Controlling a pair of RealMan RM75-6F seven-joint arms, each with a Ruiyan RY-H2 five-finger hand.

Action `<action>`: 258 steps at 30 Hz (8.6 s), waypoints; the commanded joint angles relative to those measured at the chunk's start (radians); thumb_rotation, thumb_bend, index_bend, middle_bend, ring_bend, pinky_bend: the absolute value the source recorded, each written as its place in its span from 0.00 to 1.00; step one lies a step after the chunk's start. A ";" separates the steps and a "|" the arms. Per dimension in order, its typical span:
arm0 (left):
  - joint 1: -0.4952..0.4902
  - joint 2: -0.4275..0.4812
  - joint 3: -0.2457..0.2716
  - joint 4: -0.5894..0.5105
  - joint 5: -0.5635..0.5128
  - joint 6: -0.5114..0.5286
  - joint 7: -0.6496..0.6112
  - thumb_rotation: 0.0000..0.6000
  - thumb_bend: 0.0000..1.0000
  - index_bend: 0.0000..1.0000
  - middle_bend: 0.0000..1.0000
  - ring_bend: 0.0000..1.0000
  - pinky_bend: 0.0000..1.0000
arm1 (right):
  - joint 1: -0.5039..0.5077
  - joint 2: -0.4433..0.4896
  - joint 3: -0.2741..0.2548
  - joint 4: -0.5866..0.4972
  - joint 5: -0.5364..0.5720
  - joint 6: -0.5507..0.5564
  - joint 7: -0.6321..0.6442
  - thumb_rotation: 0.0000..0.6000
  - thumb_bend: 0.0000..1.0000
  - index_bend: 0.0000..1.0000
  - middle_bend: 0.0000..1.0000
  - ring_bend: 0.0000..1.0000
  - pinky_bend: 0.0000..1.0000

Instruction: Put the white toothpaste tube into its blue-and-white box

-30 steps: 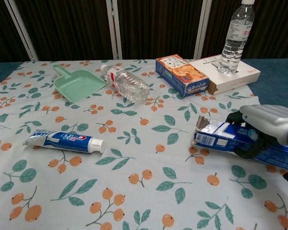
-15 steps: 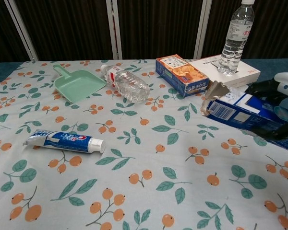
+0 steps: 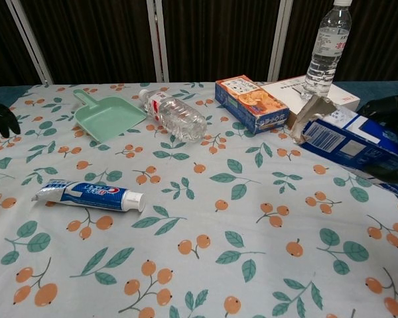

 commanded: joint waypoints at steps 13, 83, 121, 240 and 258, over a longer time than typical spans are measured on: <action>-0.156 -0.201 0.004 0.142 -0.148 -0.083 0.165 1.00 0.15 0.34 0.37 0.33 0.43 | -0.012 0.001 0.014 0.005 0.003 -0.009 0.008 1.00 0.35 0.41 0.50 0.46 0.34; -0.537 0.312 -0.168 -0.115 0.249 -0.270 -0.088 1.00 0.49 0.74 0.78 0.70 0.74 | 0.147 -0.172 0.207 -0.032 0.265 -0.048 -0.261 1.00 0.36 0.41 0.50 0.46 0.36; -0.664 0.060 -0.117 -0.041 0.047 -0.166 0.305 1.00 0.49 0.75 0.79 0.71 0.74 | 0.130 -0.092 0.189 -0.059 0.291 -0.028 -0.169 1.00 0.35 0.41 0.50 0.46 0.36; 0.106 0.027 0.267 0.269 0.512 0.695 -0.345 1.00 0.12 0.23 0.21 0.20 0.32 | -0.113 -0.071 0.100 0.174 -0.008 0.042 0.329 1.00 0.35 0.41 0.50 0.46 0.38; 0.184 0.003 0.258 0.315 0.486 0.632 -0.508 1.00 0.11 0.20 0.16 0.15 0.26 | -0.063 -0.341 0.031 0.301 0.140 -0.048 -0.115 1.00 0.35 0.17 0.38 0.30 0.35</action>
